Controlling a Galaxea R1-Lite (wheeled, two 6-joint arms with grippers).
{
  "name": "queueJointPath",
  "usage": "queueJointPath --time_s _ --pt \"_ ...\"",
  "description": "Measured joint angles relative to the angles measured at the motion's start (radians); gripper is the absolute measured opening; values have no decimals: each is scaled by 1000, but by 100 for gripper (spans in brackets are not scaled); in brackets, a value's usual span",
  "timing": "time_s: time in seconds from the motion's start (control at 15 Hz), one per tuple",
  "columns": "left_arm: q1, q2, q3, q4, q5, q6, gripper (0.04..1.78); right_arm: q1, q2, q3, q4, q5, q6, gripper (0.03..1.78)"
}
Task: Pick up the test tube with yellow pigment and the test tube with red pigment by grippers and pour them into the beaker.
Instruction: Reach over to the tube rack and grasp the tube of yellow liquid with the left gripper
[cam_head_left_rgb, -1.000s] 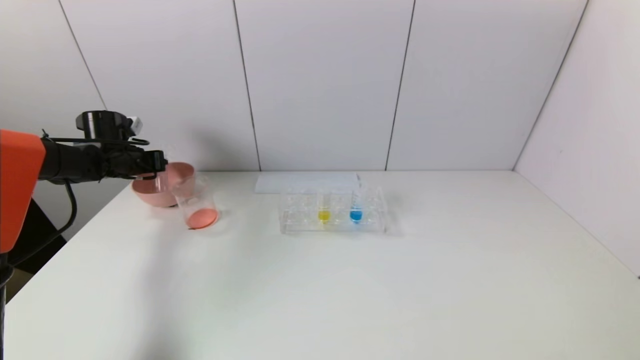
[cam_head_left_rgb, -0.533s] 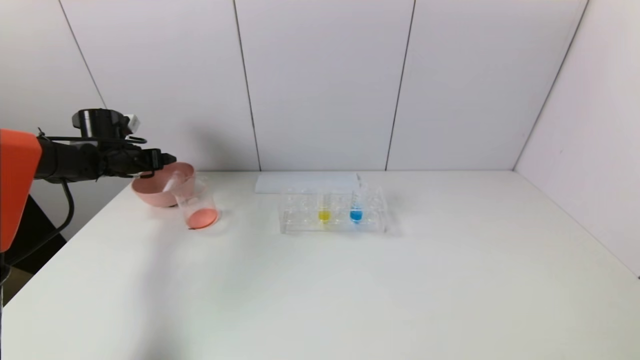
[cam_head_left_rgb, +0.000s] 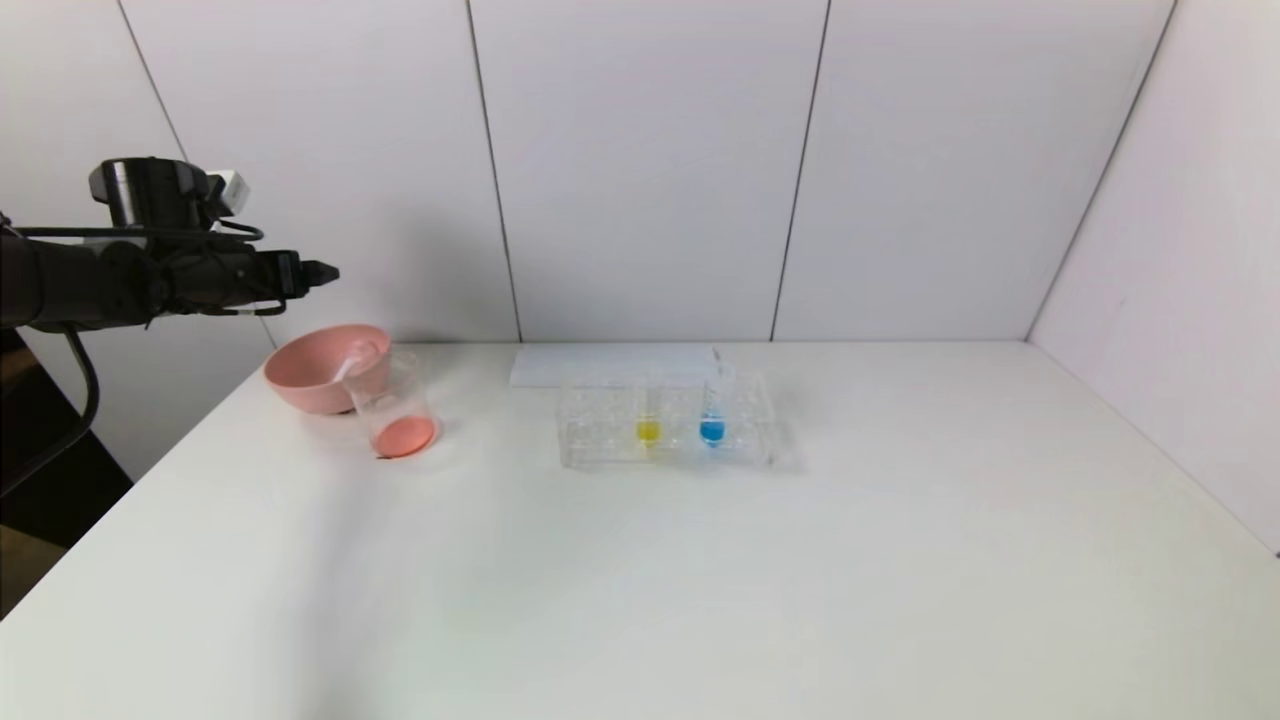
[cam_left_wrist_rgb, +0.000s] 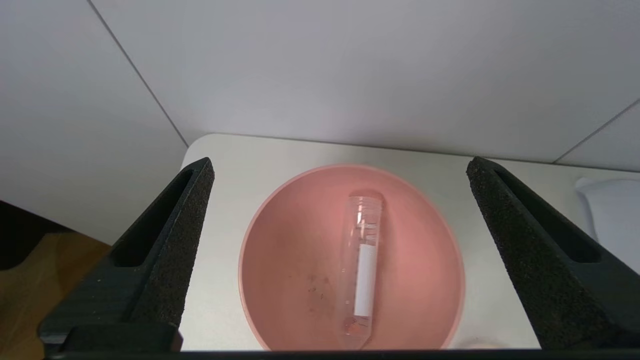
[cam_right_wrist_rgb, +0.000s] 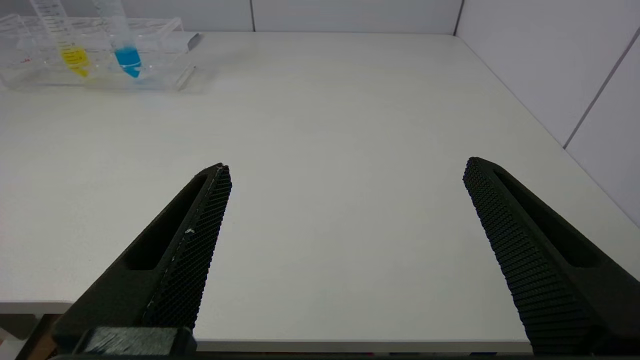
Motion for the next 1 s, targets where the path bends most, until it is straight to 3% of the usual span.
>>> queueJointPath --time_s 0.2,0.6,1.0 --pt "-23 -85 24 4 2 1 176 0 0 0 0 1 0 170" --pt "-67 -304 219 -6 3 22 176 0 0 0 0 0 0 170" --pt "-182 -509 365 -7 6 33 176 0 0 0 0 0 0 170"
